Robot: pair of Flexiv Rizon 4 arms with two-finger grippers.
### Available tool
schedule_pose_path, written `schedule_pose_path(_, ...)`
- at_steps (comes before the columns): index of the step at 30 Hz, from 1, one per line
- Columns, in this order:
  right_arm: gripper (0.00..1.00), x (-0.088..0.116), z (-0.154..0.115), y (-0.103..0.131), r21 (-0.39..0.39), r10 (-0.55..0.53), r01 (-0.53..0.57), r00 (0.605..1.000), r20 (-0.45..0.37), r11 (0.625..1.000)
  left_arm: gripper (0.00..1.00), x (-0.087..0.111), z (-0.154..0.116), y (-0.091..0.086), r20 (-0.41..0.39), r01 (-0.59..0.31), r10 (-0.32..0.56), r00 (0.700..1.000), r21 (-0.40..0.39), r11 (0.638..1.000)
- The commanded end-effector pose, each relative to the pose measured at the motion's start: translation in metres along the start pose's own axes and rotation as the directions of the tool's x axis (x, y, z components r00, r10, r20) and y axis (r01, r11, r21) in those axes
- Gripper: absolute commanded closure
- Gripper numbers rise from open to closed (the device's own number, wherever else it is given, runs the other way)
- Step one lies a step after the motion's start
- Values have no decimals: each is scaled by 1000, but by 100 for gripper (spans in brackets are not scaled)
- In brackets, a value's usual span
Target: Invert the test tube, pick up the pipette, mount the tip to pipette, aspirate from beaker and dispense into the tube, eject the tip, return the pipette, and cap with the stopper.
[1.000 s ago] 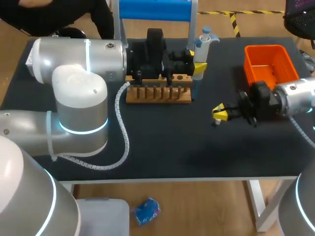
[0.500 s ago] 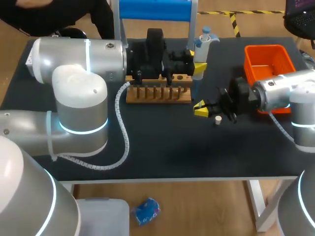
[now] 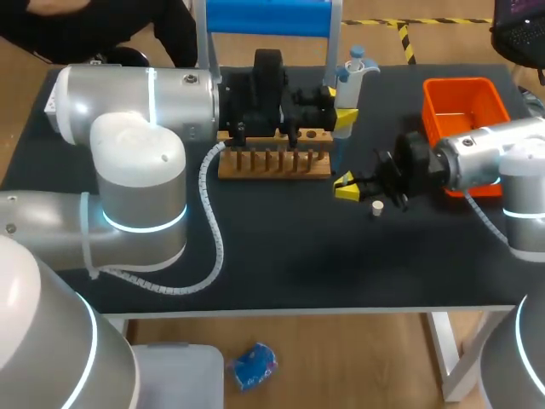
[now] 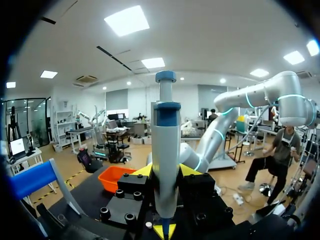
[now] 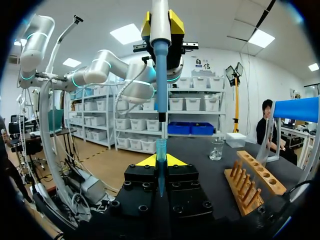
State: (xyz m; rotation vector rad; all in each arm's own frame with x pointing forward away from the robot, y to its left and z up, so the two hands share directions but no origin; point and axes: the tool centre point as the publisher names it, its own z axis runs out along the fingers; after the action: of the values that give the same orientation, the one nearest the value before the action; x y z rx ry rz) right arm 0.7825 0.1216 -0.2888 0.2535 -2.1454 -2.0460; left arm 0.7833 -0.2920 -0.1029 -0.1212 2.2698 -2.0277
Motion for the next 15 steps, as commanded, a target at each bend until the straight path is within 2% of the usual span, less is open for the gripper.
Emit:
schedule_pose_path(1, 100, -7, 9, -4, 2, -1, 1, 1000, -20, 1000, 100, 0, 1, -1, 1, 1, -1, 1000, 0, 1000)
schedule_pose_path(6, 100, -15, 15, -6, 11, -3, 4, 999, -55, 1000, 100, 0, 1, -1, 1, 1, -1, 1000, 0, 1000)
schedule_pose_path(15, 100, -17, 16, -1, 18, -18, 19, 997, -77, 1000, 100, 0, 1, -1, 1, 1, -1, 1000, 0, 1000)
